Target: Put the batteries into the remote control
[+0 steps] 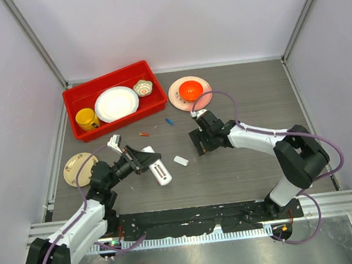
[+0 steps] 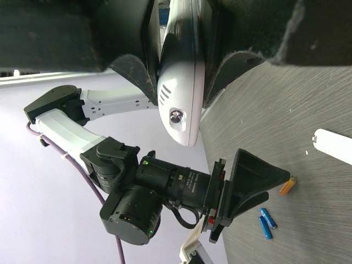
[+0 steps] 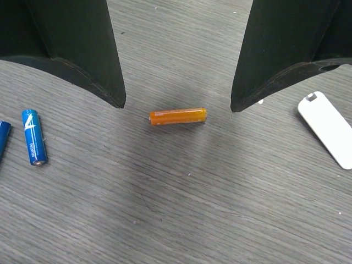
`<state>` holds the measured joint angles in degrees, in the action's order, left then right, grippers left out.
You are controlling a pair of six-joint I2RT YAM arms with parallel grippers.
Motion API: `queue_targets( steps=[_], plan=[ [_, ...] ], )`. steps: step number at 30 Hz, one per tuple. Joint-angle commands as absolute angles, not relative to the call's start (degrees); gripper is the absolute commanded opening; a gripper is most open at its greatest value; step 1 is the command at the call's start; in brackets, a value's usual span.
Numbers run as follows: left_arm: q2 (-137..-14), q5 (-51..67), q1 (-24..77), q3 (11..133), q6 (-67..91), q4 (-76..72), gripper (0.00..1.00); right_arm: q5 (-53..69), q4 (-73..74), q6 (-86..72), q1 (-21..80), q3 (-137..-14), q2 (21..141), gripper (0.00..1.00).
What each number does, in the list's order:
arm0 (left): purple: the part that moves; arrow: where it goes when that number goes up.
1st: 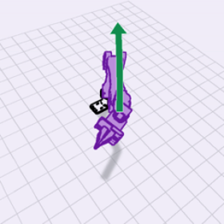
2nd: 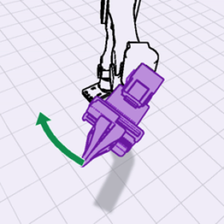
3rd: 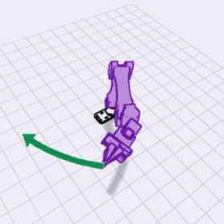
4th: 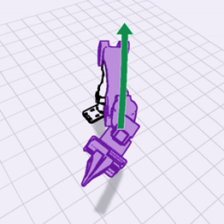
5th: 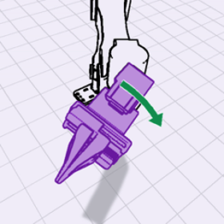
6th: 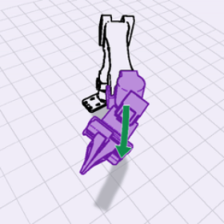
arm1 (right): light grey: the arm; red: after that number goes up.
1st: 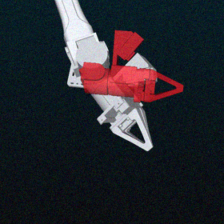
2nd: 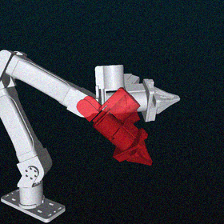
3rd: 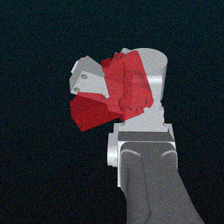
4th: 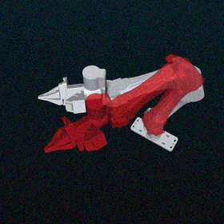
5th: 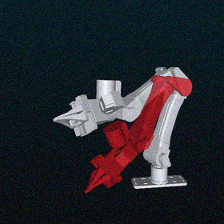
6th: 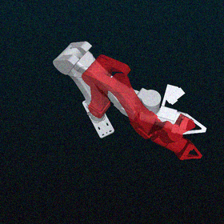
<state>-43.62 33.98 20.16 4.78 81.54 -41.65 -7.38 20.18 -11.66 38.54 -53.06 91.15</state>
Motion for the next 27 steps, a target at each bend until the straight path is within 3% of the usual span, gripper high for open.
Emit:
queue_targets(
  steps=[1,27],
  plan=[
    [-42.71,34.28,19.86,4.92,80.25,-42.71,0.00,-8.00,18.11,-8.79,38.58,-54.23,92.11,0.82],
    [-43.33,33.75,19.95,4.22,79.89,-42.71,0.00,-7.12,17.40,-8.35,38.50,-53.79,95.10,0.54]
  ],
)
